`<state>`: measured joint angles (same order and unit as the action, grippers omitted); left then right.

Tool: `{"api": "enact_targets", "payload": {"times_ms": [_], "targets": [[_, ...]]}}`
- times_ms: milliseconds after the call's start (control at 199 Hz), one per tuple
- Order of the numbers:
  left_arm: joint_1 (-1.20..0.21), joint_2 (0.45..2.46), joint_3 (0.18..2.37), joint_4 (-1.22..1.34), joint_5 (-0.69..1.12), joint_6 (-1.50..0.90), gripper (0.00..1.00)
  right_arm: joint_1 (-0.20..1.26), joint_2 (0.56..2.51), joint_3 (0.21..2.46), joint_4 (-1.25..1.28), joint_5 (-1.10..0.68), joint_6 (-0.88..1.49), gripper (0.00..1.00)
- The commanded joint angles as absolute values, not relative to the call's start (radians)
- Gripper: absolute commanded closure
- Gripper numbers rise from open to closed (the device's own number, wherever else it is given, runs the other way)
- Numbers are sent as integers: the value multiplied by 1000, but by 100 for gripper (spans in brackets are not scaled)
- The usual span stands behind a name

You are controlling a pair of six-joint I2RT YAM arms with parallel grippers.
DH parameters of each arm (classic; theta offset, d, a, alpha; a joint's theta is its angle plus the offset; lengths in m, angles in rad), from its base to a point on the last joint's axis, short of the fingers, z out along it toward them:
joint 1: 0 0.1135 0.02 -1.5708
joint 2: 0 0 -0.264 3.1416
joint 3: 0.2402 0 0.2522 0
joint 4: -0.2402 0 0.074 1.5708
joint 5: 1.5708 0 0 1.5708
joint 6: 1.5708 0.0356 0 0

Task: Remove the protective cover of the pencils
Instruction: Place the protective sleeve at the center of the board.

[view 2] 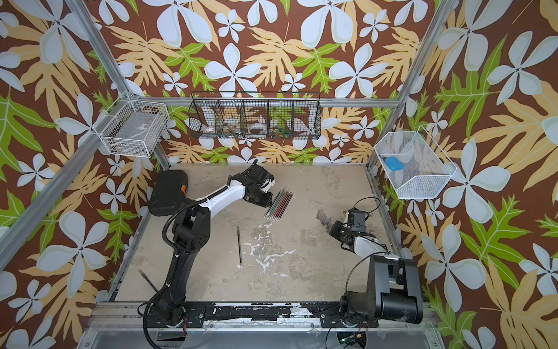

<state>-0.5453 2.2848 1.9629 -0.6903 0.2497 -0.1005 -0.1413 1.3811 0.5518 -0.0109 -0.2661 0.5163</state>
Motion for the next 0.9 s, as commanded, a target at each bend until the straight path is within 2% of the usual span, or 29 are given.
{"api": "enact_targets", "payload": {"times_ms": [0,100,206,372,572,778,894], "targets": [[-545,2219,1916,-625,320,-125,81,-141,1399,556,22,-289,529,94],[-545,2128,1834,-527,373,-162,80,-142,1422,558,38,-309,545,92],[-545,2041,1745,-443,379,-189,80,-143,1428,555,47,-318,551,84],[-543,1981,1690,-407,379,-202,79,-143,1416,554,48,-318,563,78],[-543,1913,1594,-364,324,-248,80,-143,1373,552,26,-317,563,78],[-536,1626,1346,-230,328,-326,79,-123,1231,537,-29,-341,521,79],[-478,1417,1201,-199,365,-359,79,11,1154,570,-83,-265,502,79]]}}
